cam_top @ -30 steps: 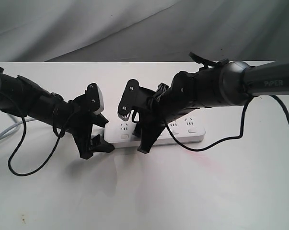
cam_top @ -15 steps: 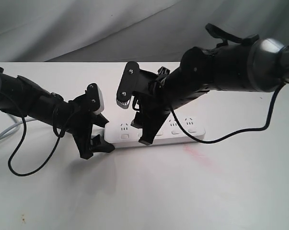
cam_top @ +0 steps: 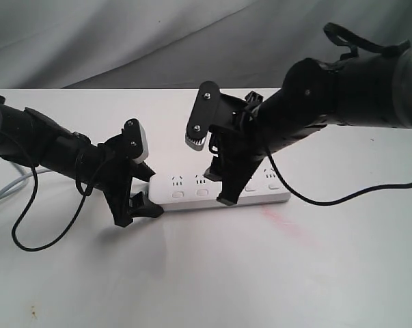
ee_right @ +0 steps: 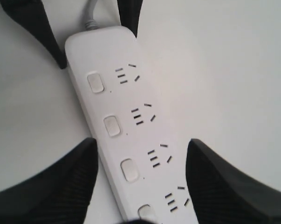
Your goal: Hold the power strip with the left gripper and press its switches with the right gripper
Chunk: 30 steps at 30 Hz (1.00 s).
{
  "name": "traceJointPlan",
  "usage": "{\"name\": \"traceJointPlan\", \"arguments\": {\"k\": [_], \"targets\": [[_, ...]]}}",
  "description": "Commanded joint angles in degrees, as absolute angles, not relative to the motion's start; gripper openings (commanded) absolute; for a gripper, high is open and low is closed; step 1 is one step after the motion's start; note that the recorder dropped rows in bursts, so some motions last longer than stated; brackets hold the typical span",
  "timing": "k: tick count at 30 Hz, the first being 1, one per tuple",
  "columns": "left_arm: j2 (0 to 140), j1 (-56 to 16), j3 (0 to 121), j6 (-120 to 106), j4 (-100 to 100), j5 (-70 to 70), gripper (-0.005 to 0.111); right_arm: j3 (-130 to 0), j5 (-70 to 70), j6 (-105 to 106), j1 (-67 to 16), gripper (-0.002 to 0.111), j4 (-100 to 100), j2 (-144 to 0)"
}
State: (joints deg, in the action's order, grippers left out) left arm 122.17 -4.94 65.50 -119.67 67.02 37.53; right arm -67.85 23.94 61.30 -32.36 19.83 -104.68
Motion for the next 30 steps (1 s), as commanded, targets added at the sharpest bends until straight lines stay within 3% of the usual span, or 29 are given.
{"name": "traceJointPlan", "arguments": {"k": [1, 30], "targets": [[122.2, -5.3, 65.6, -120.0, 67.1, 37.3, 0.06, -64.6, 21.8, 61.0, -31.0, 0.053, 19.5, -103.0], [122.2, -5.3, 65.6, -120.0, 67.1, 37.3, 0.06, -63.8, 12.2, 61.1, -30.8, 0.053, 18.9, -109.8]]}}
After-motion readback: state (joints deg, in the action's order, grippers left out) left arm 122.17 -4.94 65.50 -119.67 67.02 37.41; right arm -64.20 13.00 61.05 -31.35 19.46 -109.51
